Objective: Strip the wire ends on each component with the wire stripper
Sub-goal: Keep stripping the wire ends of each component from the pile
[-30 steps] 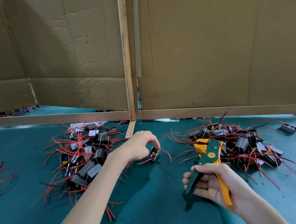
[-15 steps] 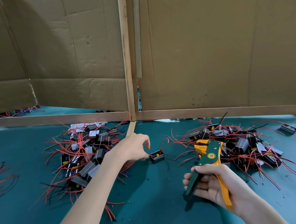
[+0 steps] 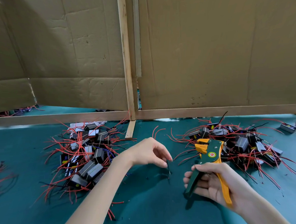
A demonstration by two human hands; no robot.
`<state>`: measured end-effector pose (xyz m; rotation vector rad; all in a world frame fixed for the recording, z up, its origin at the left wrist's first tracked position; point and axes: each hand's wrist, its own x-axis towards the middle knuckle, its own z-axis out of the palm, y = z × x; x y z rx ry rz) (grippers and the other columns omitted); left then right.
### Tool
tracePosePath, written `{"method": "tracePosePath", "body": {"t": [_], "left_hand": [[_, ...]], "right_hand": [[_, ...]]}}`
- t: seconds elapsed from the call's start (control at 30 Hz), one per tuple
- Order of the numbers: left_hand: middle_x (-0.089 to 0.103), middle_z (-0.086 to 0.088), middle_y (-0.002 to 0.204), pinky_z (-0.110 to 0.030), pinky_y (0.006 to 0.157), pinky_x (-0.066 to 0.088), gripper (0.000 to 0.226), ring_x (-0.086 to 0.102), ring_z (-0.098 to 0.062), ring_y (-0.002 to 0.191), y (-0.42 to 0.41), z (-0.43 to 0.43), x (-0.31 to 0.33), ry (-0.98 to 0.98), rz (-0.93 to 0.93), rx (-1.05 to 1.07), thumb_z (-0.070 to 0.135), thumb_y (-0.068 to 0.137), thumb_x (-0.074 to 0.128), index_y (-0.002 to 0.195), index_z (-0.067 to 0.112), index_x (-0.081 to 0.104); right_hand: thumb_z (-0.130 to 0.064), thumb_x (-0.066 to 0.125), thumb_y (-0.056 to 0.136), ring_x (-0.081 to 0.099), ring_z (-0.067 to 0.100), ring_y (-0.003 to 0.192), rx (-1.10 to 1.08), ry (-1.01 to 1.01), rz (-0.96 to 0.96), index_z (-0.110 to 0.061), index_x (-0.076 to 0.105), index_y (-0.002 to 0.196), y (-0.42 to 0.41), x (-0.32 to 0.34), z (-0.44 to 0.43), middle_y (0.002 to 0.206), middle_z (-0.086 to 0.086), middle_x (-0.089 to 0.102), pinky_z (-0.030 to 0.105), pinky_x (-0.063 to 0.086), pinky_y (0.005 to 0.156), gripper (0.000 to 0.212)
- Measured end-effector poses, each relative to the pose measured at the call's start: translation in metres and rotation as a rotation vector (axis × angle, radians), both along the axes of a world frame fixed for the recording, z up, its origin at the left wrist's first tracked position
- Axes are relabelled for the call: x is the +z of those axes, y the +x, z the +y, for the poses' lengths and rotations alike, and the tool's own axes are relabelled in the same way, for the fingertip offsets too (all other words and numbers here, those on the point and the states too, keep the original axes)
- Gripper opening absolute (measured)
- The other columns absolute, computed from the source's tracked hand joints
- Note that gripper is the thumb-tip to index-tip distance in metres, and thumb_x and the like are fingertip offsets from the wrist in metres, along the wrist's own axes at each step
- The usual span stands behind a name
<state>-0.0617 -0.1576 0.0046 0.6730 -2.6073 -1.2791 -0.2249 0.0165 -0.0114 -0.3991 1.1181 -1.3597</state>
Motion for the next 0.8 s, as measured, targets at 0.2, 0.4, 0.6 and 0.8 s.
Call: {"method": "tracePosePath", "body": {"t": [0.2, 0.4, 0.6, 0.8], "left_hand": [[0.061, 0.006, 0.070, -0.013, 0.062, 0.041, 0.015, 0.052, -0.003, 0.060, -0.014, 0.008, -0.014, -0.190, 0.169, 0.103, 0.004, 0.067, 0.084, 0.078, 0.011, 0.077], [0.073, -0.002, 0.079, -0.021, 0.076, 0.053, 0.031, 0.069, -0.009, 0.073, -0.015, 0.011, -0.009, 0.126, 0.493, 0.211, -0.008, 0.071, 0.076, 0.061, 0.020, 0.068], [0.071, -0.008, 0.065, -0.023, 0.064, 0.054, 0.024, 0.070, -0.021, 0.058, -0.012, 0.013, 0.010, 0.225, 0.701, 0.293, 0.006, 0.068, 0.082, 0.073, 0.022, 0.064], [0.071, -0.006, 0.070, -0.025, 0.066, 0.054, 0.015, 0.065, -0.017, 0.061, -0.009, 0.019, 0.027, 0.227, 0.700, 0.250, 0.013, 0.071, 0.076, 0.076, 0.013, 0.063]], "right_hand": [[-0.003, 0.066, 0.063, 0.071, 0.043, 0.076, -0.001, -0.010, -0.010, 0.006, 0.063, 0.084, -0.002, -0.003, -0.001, 0.091, 0.034, 0.068, 0.049, 0.060, 0.062, 0.023], [-0.004, 0.073, 0.055, 0.070, 0.040, 0.073, 0.036, -0.055, -0.085, 0.004, 0.072, 0.073, -0.001, -0.004, -0.003, 0.084, 0.027, 0.067, 0.048, 0.059, 0.066, 0.020], [-0.001, 0.070, 0.063, 0.068, 0.042, 0.074, 0.103, -0.167, -0.053, 0.004, 0.073, 0.077, 0.004, -0.003, 0.001, 0.083, 0.029, 0.064, 0.050, 0.058, 0.068, 0.015], [-0.010, 0.084, 0.055, 0.067, 0.042, 0.078, 0.184, -0.252, 0.030, -0.001, 0.072, 0.082, 0.005, -0.006, -0.001, 0.084, 0.027, 0.064, 0.051, 0.056, 0.075, 0.031]]}}
